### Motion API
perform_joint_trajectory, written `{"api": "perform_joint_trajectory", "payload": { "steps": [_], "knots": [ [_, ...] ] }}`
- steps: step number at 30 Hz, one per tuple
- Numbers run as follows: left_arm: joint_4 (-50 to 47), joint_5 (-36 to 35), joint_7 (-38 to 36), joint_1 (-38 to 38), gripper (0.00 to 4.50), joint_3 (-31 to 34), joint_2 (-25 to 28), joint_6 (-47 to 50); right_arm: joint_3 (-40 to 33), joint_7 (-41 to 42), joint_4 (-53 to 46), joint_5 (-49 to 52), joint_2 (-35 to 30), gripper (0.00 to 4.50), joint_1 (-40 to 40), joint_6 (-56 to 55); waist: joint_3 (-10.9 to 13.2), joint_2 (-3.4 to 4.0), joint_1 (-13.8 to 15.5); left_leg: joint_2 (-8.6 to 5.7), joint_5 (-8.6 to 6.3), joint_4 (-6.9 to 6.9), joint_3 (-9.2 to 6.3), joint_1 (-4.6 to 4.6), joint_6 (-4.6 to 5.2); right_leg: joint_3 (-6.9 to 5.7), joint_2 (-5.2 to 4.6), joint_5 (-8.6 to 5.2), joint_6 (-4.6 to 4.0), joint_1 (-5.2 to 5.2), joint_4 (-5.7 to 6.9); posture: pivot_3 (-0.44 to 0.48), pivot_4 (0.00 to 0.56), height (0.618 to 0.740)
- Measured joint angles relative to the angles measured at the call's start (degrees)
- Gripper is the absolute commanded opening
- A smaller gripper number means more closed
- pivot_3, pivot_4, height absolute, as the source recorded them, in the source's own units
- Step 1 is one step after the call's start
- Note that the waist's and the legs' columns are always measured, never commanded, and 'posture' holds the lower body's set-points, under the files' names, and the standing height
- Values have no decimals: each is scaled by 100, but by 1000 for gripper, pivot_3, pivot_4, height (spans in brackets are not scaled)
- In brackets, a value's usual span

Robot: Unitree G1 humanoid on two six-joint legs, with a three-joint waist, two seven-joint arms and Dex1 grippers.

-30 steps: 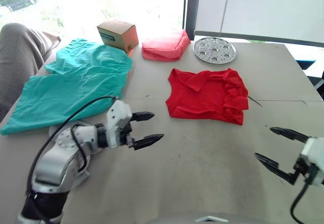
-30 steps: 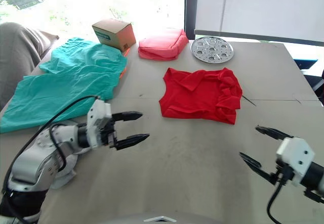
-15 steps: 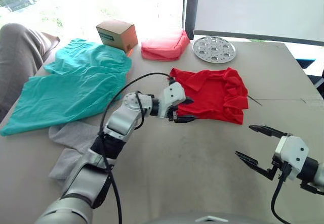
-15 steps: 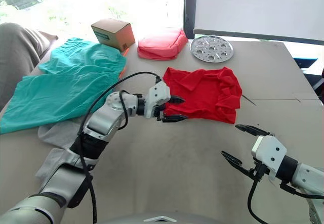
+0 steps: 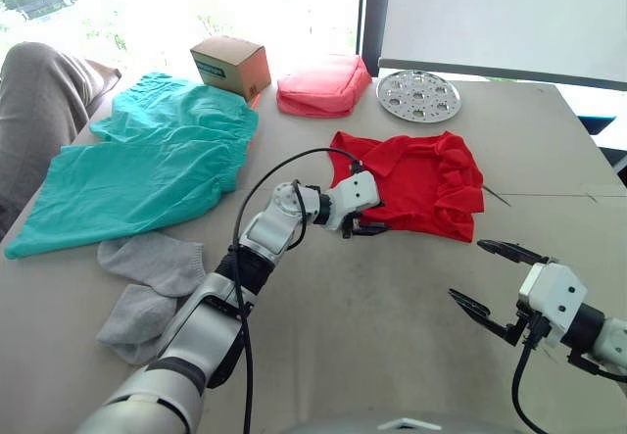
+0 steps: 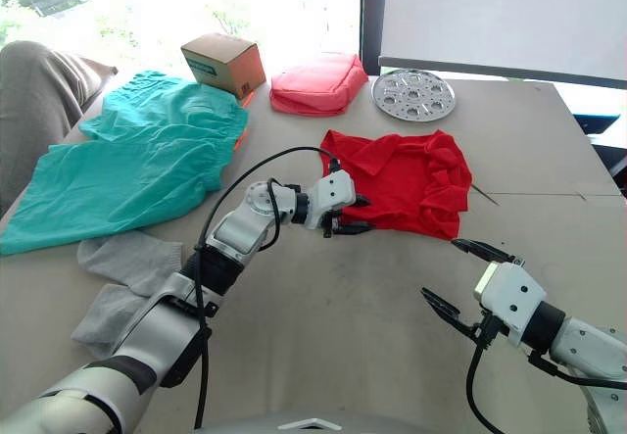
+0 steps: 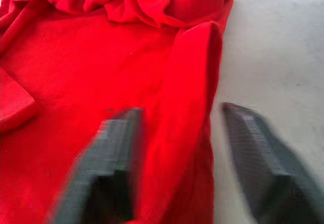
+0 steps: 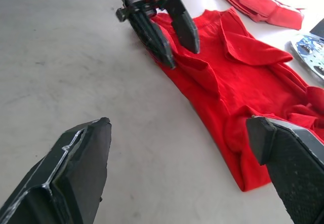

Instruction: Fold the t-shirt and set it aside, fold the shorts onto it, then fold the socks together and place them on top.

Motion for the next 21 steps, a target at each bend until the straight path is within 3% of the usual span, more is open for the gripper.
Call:
{"api": "perform_joint_trajectory", "payload": {
  "steps": [7, 21],
  "knots": [
    [257, -19, -401, -45, 2520, 218, 265, -275, 224, -224, -147, -118, 81, 4500, 32, 92, 0, 0, -4, 1, 0, 1, 0, 1, 0, 1, 0, 1, -2, 0, 1, 0, 150, 739],
    [1142, 221, -385, -466, 2520, 264, -95, -919, 297, -325, -268, -159, 85, 4500, 48, 222, -2, -3, -9, -2, 0, 4, 3, -2, 1, -3, 1, 3, -2, 1, 3, 0, 150, 739]
  ]
}}
